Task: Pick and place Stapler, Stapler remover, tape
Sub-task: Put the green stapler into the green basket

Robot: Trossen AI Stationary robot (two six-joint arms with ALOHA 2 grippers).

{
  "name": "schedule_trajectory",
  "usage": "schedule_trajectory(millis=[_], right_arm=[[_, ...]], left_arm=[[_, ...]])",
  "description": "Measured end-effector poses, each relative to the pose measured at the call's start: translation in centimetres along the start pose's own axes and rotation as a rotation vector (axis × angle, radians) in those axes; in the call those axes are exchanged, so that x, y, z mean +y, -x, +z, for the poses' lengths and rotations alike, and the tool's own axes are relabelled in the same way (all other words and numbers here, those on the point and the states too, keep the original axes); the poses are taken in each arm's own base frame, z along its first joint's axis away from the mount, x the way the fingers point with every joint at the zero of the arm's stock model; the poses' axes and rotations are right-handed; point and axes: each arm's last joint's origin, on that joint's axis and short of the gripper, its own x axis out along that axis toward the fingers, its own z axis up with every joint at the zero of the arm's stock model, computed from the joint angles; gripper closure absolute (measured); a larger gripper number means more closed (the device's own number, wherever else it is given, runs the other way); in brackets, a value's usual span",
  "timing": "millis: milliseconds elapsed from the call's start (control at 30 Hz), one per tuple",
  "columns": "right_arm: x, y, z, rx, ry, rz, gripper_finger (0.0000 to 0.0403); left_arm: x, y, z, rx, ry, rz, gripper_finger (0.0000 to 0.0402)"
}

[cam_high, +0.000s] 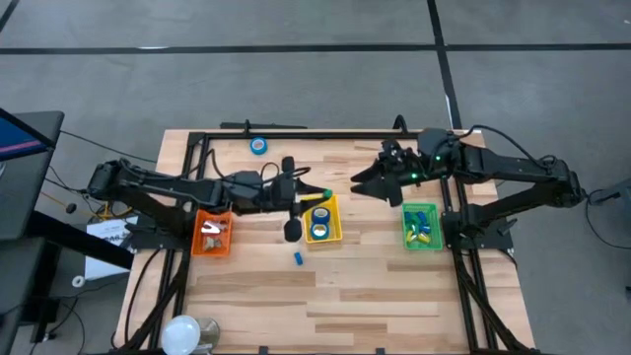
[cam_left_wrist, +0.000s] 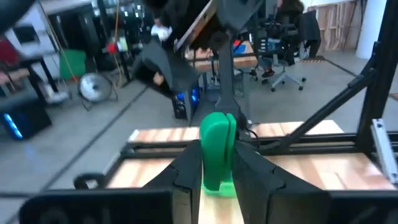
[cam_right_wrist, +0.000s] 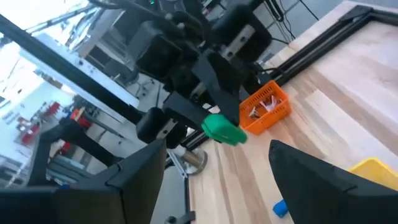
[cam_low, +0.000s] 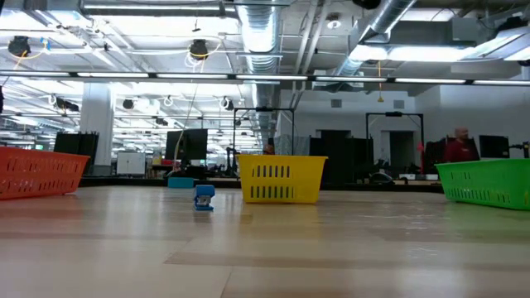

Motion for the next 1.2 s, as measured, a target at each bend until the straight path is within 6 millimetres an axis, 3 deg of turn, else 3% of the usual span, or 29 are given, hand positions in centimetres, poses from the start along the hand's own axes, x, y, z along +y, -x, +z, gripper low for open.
schedule_trajectory(millis=[333,1200], right_arm=[[-0.2,-0.5,0.0,0.002,-0.078,-0.010,0.0127],[-1.4,-5.0,0.4,-0.039,-0.134,0.060,0.0125]], left_arm=[[0.1,0.0,1.0,-0.097,-0.176,0.023,0.0337],[0.8,-0.1,1.1,-0.126,-0.160,0.026,0.0337]])
